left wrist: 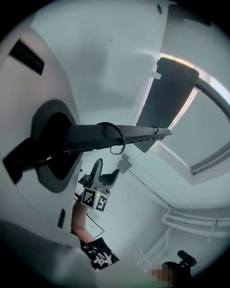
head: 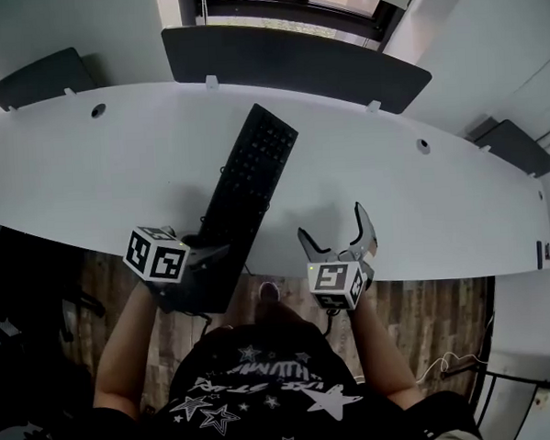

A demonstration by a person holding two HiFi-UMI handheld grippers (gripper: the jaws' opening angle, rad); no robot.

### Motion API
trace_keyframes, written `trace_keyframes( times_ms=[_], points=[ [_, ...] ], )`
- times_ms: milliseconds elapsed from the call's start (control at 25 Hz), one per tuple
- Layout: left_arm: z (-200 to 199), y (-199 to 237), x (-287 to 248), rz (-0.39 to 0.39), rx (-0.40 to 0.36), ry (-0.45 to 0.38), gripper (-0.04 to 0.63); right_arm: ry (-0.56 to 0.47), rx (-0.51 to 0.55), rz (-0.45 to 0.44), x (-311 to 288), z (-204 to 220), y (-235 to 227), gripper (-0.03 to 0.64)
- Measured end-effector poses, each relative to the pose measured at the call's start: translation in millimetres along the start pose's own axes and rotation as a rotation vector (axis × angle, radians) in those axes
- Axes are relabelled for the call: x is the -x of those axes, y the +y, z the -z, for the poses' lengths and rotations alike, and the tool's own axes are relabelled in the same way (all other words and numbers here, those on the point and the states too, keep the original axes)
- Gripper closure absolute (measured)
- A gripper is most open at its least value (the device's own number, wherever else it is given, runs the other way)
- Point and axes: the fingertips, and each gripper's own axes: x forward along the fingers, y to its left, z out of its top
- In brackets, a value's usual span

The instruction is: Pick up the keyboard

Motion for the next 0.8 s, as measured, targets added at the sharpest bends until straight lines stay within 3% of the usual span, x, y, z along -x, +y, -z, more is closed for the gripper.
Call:
trace_keyframes(
  times_ms=[120, 200, 360, 520, 680, 800],
  points=[
    [16.1, -1.3, 27.8, -0.027, 0.016, -0.064, 0.512, -0.033, -0.071, -0.037, 15.7, -21.6, 23.7, 0.144],
    [28.1, -3.2, 44.1, -0.037, 0.019, -0.094, 0.512, -0.046, -0.135, -0.081, 26.4, -28.2, 41.9, 0.15],
    [51.3, -12.6, 70.2, 0.02, 0.086, -0.158, 0.512, -0.05, -0.289, -0.135, 52.7, -35.2, 71.2, 0.242],
    [69.1, -12.6, 95.7, 0.0, 0.096, -0.209, 0.512, -0.034, -0.397, -0.087, 79.3, -30.9, 85.7, 0.409],
    [76.8, -12.6, 117.3, -0.005, 0.056, -0.241, 0.512, -0.009, -0.479, 0.028, 106.6, -19.7, 93.9, 0.614],
    [83.6, -19.3, 123.0, -0.001, 0.006, -0.236, 0.512, 0.035, -0.516, 0.067, 124.3, -7.6, 102.1, 0.614]
  ],
)
